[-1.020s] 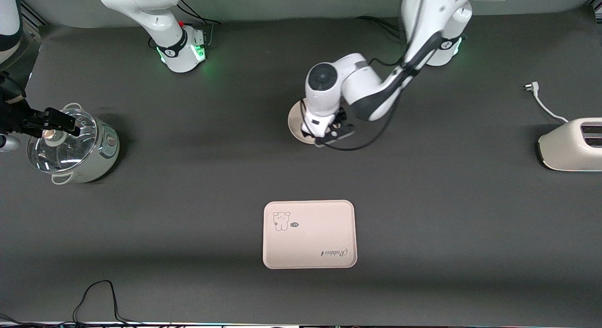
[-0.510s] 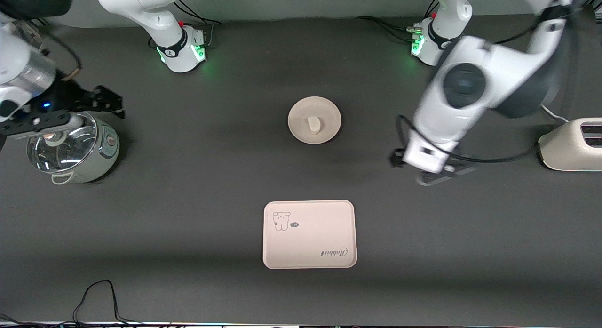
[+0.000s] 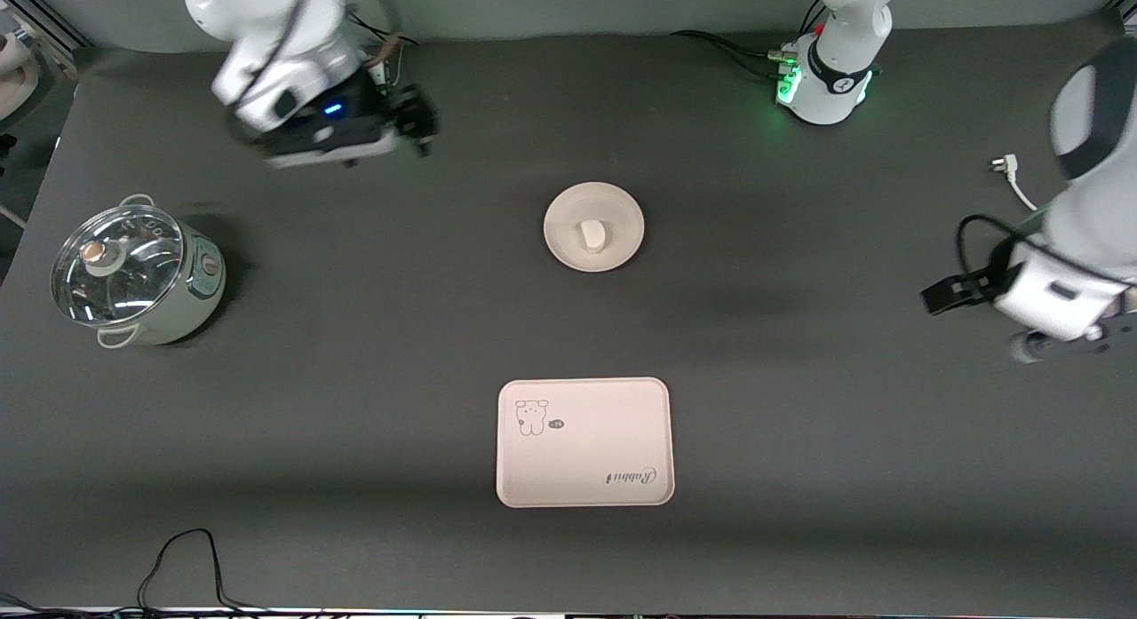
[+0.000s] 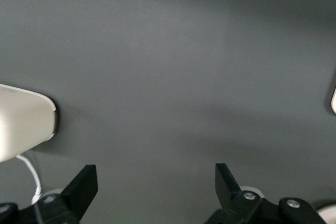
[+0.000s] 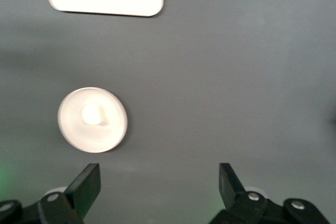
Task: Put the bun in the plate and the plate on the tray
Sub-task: 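Retract the left gripper while the right gripper reaches toward the plate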
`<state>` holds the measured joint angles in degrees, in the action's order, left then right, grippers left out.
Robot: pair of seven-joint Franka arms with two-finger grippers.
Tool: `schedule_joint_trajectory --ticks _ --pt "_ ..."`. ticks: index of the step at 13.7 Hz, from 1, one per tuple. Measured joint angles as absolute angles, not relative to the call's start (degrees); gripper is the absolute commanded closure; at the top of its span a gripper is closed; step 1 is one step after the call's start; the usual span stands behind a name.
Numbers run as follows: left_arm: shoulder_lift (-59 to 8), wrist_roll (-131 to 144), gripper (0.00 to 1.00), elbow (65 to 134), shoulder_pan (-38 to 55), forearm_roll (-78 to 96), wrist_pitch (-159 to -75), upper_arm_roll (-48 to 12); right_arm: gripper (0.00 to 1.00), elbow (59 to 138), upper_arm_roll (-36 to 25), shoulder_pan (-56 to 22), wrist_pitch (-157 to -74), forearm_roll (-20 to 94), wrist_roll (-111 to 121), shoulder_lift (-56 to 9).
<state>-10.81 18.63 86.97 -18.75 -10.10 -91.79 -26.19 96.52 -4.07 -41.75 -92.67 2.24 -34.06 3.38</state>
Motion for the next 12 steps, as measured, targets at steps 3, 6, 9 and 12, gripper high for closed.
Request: schedule_joint_trajectory --ticks 3,6,9,12 --pt "-5.2 9.2 0.0 88.8 -6.1 -4.7 -90.6 -7.1 0.0 99.7 -4.0 -48.8 -97.4 7.5 -39.5 3.2" --pt "0.9 7.9 0.0 97.9 3.0 -4.4 -95.2 2.9 0.0 102.7 -4.0 -50.7 -100.3 9.3 -39.6 3.2" --pt "3.2 7.9 0.0 102.8 -0.8 -4.4 -97.7 -0.5 0.0 104.7 -4.0 -51.4 -101.6 9.4 -39.6 3.4" --pt "3.2 7.9 0.0 102.9 -4.6 -4.4 -97.8 -3.9 0.0 110.6 -4.0 -51.5 -109.0 9.4 -39.6 3.5"
